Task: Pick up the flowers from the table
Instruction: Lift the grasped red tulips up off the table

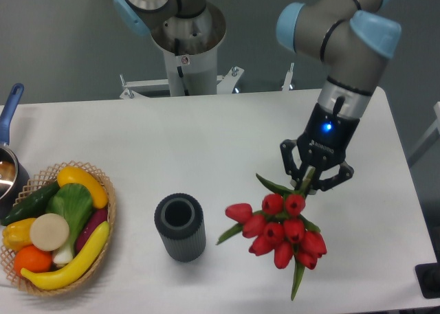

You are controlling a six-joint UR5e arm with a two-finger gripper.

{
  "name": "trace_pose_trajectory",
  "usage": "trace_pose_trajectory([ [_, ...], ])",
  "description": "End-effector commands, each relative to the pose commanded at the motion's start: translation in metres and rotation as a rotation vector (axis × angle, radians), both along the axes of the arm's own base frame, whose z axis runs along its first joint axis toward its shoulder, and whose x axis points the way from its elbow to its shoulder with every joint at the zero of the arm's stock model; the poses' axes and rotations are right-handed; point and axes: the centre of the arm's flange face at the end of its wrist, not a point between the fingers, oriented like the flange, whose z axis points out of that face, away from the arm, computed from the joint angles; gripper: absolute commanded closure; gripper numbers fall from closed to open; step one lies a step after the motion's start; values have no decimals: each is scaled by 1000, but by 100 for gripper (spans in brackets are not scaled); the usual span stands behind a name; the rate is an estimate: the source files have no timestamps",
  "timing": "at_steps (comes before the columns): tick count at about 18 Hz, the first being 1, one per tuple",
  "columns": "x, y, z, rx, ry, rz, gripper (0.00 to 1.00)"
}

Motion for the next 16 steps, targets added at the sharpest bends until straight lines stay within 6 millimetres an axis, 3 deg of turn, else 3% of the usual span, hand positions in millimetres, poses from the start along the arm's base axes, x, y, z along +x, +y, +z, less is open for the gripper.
trace_pose_trajectory([
  [5,-1,-4,6,112,-45,-21,81],
  [10,-10,-16,9,146,-55,-7,81],
  [16,-9,-15,10,149,-53,-10,81],
])
